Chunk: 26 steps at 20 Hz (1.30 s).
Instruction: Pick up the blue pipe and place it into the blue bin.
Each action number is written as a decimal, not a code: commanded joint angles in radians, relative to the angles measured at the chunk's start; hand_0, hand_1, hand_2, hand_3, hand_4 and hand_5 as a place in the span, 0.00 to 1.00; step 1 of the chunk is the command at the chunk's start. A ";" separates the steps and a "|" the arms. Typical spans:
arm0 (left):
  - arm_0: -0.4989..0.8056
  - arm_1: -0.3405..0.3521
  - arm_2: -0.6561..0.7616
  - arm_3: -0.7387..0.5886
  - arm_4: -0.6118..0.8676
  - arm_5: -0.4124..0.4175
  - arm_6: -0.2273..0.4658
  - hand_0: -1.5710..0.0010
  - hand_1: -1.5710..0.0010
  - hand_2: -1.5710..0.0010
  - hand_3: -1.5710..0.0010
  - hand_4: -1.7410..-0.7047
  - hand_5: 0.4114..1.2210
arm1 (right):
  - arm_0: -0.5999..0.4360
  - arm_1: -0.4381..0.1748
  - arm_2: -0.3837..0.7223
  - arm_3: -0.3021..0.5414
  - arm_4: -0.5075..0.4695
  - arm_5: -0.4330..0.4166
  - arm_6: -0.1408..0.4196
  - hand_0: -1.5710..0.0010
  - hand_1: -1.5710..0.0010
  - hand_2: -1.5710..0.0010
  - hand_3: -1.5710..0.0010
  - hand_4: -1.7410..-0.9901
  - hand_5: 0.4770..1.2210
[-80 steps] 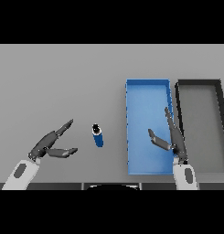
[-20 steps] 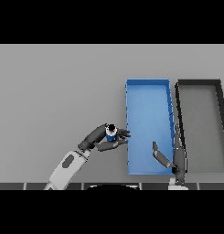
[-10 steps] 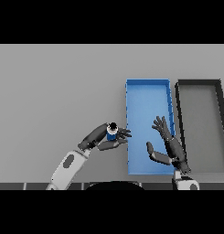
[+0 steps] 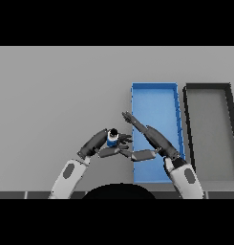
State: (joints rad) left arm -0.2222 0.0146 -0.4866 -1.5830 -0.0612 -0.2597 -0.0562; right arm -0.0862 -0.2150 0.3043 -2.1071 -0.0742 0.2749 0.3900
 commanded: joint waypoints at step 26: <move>0.041 -0.069 0.085 -0.016 0.004 -0.118 0.046 0.00 0.00 0.00 0.08 0.02 1.00 | -0.385 0.106 0.119 0.192 -0.077 0.040 0.087 0.07 0.07 0.07 0.14 0.08 0.75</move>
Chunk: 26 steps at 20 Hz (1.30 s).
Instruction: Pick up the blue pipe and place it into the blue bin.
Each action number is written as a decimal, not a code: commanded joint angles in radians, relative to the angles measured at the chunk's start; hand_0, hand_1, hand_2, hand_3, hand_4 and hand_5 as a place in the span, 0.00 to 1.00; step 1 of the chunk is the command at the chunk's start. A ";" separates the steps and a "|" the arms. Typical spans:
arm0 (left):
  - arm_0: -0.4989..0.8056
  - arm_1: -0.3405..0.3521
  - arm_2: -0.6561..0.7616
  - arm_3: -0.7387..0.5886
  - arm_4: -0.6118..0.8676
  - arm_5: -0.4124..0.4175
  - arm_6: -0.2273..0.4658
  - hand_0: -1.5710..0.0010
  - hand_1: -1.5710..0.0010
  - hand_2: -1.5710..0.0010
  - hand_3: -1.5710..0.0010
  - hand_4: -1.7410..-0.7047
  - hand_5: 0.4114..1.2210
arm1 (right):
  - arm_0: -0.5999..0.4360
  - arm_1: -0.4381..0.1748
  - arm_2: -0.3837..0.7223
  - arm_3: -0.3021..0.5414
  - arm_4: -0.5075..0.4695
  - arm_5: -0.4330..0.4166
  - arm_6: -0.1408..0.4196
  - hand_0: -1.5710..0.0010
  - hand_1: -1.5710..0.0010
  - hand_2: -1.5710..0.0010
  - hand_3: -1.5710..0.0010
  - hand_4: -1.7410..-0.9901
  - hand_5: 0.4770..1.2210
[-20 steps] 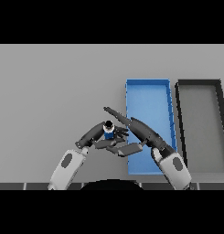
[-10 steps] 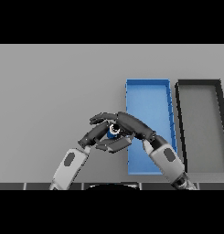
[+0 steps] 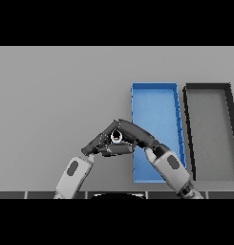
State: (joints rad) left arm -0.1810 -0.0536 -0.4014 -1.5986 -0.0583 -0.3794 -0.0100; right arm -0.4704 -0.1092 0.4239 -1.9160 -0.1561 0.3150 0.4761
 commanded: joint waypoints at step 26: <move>-0.002 0.007 0.050 -0.001 -0.135 -0.048 0.098 0.98 0.98 0.98 0.98 0.78 0.09 | 0.004 0.035 0.022 -0.026 -0.030 -0.135 -0.038 0.00 0.00 0.00 0.00 0.00 1.00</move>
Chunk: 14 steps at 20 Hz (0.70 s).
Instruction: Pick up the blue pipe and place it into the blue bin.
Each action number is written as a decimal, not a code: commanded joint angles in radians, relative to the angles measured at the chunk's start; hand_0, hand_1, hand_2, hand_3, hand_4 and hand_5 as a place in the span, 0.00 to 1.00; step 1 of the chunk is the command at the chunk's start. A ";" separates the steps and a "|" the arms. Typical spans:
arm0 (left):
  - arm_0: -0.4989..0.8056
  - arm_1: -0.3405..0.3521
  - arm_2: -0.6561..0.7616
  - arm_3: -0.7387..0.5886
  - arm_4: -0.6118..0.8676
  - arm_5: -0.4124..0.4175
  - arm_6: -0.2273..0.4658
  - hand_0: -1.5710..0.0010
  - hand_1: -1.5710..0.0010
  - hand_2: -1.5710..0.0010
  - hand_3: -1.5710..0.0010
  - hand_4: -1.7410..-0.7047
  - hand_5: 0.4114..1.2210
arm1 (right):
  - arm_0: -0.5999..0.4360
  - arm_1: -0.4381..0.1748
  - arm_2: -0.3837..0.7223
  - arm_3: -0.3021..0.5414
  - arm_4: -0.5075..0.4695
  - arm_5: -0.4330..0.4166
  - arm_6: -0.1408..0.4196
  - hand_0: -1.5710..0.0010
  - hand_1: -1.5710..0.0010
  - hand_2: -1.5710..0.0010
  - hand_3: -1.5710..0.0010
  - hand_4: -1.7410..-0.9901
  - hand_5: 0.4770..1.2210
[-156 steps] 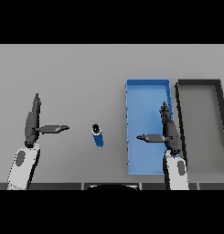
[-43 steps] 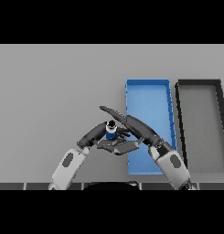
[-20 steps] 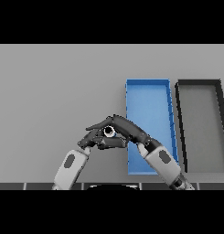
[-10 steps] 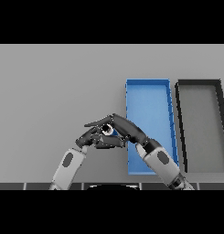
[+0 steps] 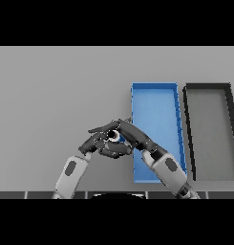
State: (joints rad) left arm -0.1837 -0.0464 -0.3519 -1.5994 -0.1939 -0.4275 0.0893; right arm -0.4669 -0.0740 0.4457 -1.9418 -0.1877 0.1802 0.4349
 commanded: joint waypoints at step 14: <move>0.009 0.019 0.001 -0.009 -0.002 -0.016 0.027 1.00 1.00 1.00 1.00 0.82 0.02 | -0.501 -0.217 -0.414 0.114 -0.269 -0.208 0.160 0.00 0.00 0.00 0.00 0.00 1.00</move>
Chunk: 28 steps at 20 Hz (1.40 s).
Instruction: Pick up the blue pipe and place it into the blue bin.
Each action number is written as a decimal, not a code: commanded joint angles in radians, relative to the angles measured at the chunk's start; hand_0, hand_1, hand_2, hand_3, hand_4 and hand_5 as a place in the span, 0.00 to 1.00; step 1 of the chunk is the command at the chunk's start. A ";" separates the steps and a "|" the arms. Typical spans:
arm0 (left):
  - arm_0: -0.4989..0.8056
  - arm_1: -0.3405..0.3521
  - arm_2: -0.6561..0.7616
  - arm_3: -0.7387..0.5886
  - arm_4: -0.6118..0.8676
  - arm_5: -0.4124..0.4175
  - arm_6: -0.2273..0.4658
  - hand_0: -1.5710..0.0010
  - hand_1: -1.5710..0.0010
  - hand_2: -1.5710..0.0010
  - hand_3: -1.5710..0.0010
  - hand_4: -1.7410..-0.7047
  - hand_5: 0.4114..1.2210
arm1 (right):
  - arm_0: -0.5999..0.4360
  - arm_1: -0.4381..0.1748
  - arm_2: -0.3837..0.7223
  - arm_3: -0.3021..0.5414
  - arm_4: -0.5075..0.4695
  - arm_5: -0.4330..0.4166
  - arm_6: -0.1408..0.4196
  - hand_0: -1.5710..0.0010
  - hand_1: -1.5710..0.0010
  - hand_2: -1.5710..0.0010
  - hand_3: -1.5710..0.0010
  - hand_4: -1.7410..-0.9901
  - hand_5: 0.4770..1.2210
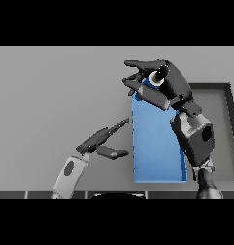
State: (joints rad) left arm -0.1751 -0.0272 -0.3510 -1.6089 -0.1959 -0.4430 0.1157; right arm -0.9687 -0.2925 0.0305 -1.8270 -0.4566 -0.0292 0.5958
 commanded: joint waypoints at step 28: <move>0.042 0.004 -0.028 -0.029 -0.009 0.004 -0.005 1.00 1.00 1.00 1.00 0.83 0.01 | 0.811 -0.479 0.328 -0.012 -0.109 -0.573 0.013 0.00 0.01 0.00 0.46 0.00 1.00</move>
State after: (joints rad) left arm -0.1331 -0.0239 -0.3793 -1.6380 -0.2046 -0.4393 0.1111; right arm -0.1583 -0.7722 0.3586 -1.8396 -0.5670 -0.6023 0.6077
